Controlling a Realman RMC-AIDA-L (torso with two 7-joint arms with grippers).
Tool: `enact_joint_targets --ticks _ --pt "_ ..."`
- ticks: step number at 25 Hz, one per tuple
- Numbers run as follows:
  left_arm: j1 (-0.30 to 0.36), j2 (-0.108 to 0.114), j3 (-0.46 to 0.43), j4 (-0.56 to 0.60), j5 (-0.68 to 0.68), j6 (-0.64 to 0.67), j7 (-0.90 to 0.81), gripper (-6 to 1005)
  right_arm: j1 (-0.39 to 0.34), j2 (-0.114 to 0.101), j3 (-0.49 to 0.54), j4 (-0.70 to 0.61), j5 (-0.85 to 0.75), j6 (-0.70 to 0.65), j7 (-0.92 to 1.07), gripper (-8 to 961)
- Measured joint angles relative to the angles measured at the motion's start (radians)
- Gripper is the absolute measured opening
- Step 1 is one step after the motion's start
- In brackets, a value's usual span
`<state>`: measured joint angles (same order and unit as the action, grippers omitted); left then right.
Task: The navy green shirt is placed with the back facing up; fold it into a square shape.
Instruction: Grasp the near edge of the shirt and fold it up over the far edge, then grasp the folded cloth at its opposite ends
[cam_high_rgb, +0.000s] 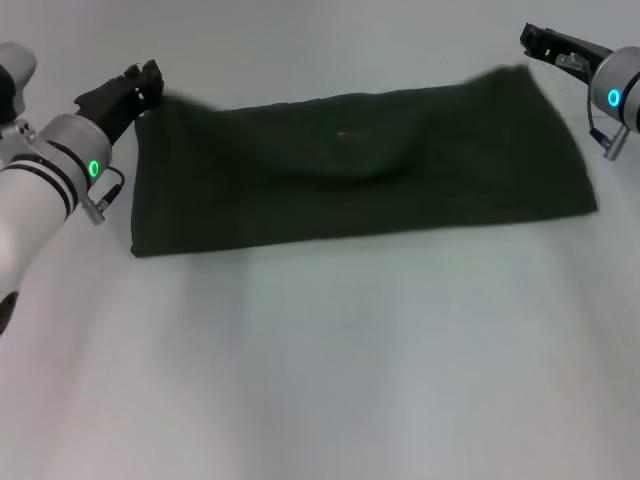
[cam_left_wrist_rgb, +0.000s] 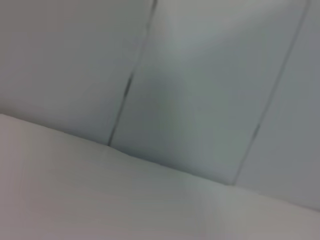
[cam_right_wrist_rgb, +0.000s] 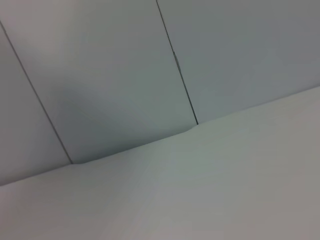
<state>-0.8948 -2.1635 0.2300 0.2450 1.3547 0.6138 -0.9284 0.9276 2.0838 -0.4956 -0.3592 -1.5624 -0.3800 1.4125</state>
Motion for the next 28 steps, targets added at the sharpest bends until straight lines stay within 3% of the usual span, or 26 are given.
enact_joint_targets --ticks 3,9,13,17,20,24,28 --pt "0.000 0.003 0.000 -0.016 -0.068 -0.009 0.033 71 0.002 -0.002 -0.016 0.000 0.000 0.018 0.000 275" --pt "0.009 0.003 -0.001 -0.016 -0.107 -0.020 0.031 275 -0.005 -0.009 -0.030 0.000 0.001 0.025 0.001 432" --pt "0.040 0.014 0.046 -0.012 -0.098 0.012 -0.032 537 -0.031 -0.021 -0.027 -0.007 0.001 -0.015 0.012 522" --pt "0.121 0.041 0.264 0.017 -0.088 0.139 -0.221 727 -0.088 -0.059 -0.037 -0.010 -0.003 -0.147 0.053 621" --pt "0.206 0.047 0.400 0.111 -0.035 0.235 -0.379 765 -0.147 -0.100 -0.064 -0.013 -0.008 -0.279 0.103 702" --pt "0.300 0.042 0.430 0.253 0.136 0.345 -0.553 802 -0.225 -0.160 -0.088 -0.015 -0.009 -0.448 0.163 729" --pt "0.337 0.047 0.426 0.318 0.295 0.373 -0.675 802 -0.277 -0.187 -0.112 -0.033 -0.010 -0.525 0.191 730"
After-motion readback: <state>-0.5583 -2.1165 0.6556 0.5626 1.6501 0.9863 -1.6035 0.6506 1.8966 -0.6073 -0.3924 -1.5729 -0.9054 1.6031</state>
